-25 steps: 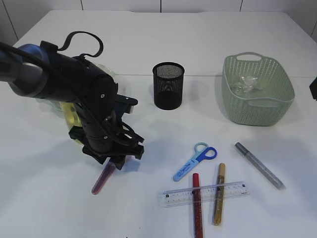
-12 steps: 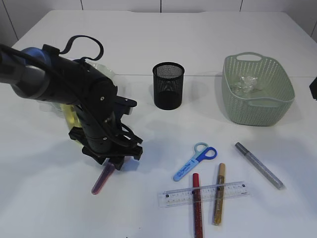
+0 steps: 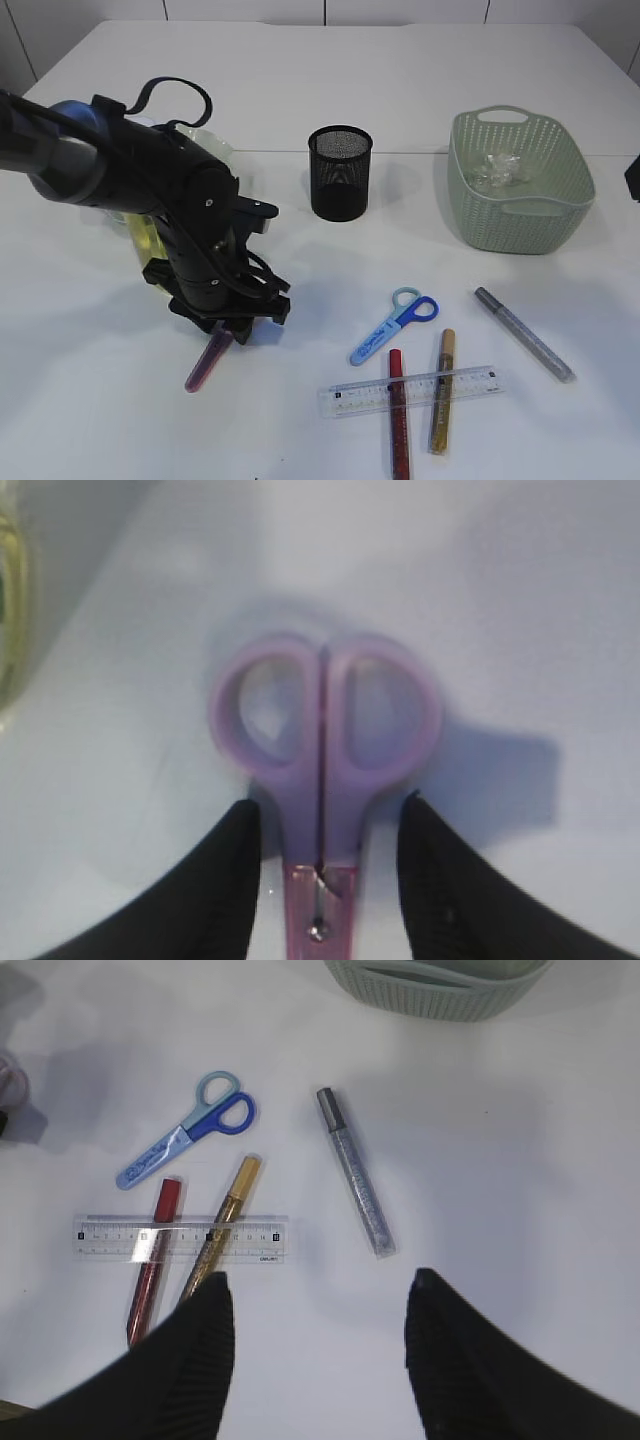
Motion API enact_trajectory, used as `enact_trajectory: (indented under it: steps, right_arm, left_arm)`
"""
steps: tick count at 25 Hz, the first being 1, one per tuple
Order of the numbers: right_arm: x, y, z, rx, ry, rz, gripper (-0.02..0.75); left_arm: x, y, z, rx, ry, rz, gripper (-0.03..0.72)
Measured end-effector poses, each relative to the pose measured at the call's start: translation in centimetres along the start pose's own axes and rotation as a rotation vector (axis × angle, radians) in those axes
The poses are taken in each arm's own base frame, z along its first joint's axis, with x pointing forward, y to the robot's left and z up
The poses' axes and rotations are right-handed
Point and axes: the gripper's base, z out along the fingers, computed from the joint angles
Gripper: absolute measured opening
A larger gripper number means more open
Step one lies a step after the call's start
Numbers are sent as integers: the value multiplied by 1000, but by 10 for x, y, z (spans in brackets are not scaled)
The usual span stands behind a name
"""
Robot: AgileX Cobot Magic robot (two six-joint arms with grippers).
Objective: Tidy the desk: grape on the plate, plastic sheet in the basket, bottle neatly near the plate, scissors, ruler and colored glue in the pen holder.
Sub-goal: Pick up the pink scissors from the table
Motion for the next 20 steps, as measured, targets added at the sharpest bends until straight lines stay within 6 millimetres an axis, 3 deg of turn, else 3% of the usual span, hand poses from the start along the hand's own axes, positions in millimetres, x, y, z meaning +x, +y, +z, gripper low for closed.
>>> enact_trajectory:
  steps: [8,20]
  right_arm:
    - [0,0,0,0,0,0,437]
    - [0,0,0,0,0,-2,437]
  left_arm:
    - [-1,-2,1,11,3,8,337]
    - [1,-2,3,13,45,42,255]
